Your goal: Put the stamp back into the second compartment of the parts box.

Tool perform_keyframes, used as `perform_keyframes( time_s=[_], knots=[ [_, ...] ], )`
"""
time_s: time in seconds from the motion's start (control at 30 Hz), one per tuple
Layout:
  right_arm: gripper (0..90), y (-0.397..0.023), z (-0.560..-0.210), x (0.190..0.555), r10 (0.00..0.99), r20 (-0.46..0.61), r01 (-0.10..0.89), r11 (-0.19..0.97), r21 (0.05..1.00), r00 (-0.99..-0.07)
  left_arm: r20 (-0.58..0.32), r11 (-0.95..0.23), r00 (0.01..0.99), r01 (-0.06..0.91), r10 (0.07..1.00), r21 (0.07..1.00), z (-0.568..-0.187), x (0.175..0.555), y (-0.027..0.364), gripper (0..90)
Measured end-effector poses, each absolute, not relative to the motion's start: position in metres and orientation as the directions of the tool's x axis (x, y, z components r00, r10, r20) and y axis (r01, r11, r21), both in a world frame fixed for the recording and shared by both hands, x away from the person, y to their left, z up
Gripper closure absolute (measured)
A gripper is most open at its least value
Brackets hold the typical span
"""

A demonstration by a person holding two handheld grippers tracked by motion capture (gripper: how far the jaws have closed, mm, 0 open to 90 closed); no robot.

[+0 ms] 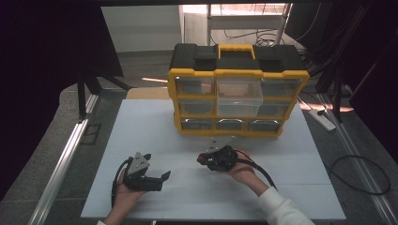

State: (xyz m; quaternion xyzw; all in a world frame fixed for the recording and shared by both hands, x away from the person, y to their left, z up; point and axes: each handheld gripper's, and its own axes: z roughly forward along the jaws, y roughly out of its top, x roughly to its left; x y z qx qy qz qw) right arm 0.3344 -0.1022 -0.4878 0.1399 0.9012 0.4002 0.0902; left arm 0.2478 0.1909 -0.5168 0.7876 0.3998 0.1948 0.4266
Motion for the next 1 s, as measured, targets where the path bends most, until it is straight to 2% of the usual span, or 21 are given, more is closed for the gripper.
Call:
perform_keyframes(
  time_s=[1.0],
  knots=[
    [75.0, -0.118, -0.469, 0.326, 0.345, -0.06, 0.171, 0.6, 0.781, -0.937, -0.032, -0.317, 0.605, 0.461, 0.796, 0.829, -0.517, 0.248, 0.191, 2.4]
  ],
)
